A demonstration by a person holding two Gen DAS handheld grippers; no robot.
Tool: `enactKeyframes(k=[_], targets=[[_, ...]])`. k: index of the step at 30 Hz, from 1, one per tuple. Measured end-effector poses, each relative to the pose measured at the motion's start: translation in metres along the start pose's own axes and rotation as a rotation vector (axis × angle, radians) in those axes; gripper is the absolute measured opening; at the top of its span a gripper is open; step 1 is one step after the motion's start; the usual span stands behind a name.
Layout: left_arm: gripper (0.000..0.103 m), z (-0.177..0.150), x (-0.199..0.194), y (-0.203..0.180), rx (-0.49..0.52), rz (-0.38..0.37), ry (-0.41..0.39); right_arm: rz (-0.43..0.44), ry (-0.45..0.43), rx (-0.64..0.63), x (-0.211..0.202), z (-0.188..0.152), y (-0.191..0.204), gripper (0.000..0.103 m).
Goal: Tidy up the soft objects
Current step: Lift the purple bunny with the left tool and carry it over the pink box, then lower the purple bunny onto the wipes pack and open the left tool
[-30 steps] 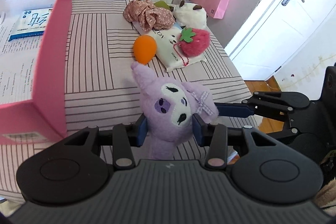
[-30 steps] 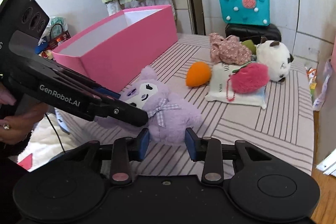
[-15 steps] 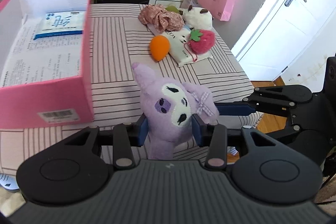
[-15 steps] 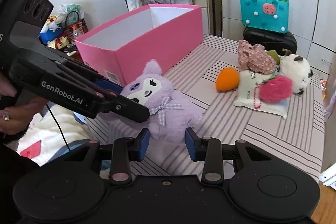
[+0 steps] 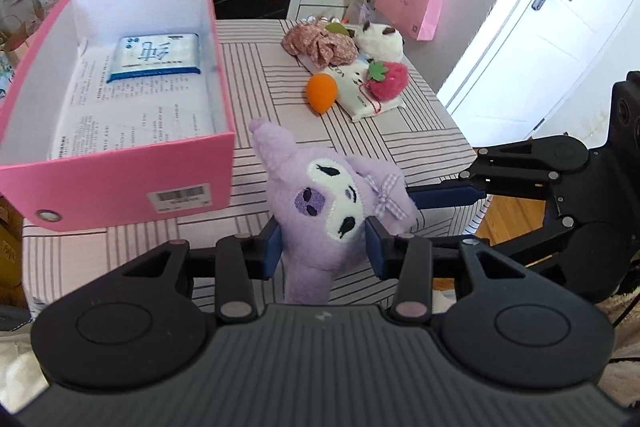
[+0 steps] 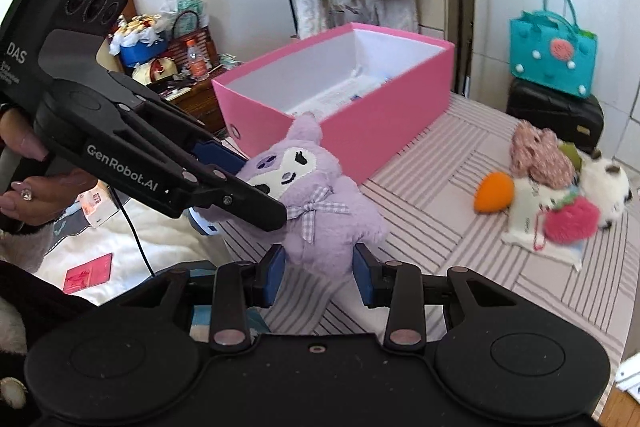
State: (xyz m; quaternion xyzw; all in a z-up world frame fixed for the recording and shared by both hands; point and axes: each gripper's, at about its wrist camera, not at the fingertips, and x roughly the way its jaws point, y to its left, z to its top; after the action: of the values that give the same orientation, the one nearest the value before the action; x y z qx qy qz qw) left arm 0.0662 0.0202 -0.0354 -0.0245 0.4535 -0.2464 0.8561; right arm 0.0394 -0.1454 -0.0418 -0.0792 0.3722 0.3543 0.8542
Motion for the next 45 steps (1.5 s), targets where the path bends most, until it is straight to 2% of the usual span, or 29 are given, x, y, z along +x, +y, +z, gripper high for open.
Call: enactKeyframes(k=[7,15,19,24,29,32,35,38,42,45], targets=[[0.041,-0.002,-0.024,0.015,0.033,0.019,-0.049,0.031,-0.001,-0.055,0.008,0.023,0.016,0.042],[0.041,0.006,-0.046,0.045,0.004,-0.005,-0.035,0.071,0.006,-0.097,0.018,0.054,0.029,0.042],[0.042,0.018,-0.053,0.053,0.018,0.026,-0.065,0.048,-0.026,-0.123,0.027,0.075,0.027,0.042],[0.042,0.04,-0.053,0.064,0.063,0.098,-0.15,0.004,-0.097,-0.155,0.049,0.103,0.013,0.04],[0.042,0.071,-0.04,0.092,0.032,0.133,-0.197,-0.071,-0.145,-0.192,0.078,0.131,0.003,0.04],[0.042,0.099,-0.025,0.112,-0.009,0.125,-0.184,-0.11,-0.146,-0.187,0.098,0.151,-0.011,0.04],[0.042,0.123,-0.008,0.135,-0.065,0.108,-0.17,-0.111,-0.083,-0.142,0.125,0.171,-0.029,0.04],[0.042,0.14,0.016,0.16,-0.135,0.087,-0.107,-0.124,-0.035,-0.116,0.149,0.185,-0.04,0.04],[0.042,0.155,0.049,0.194,-0.24,0.042,-0.044,-0.165,0.022,-0.155,0.182,0.193,-0.044,0.037],[0.042,0.159,0.067,0.209,-0.299,0.036,-0.017,-0.234,0.052,-0.232,0.201,0.196,-0.04,0.037]])
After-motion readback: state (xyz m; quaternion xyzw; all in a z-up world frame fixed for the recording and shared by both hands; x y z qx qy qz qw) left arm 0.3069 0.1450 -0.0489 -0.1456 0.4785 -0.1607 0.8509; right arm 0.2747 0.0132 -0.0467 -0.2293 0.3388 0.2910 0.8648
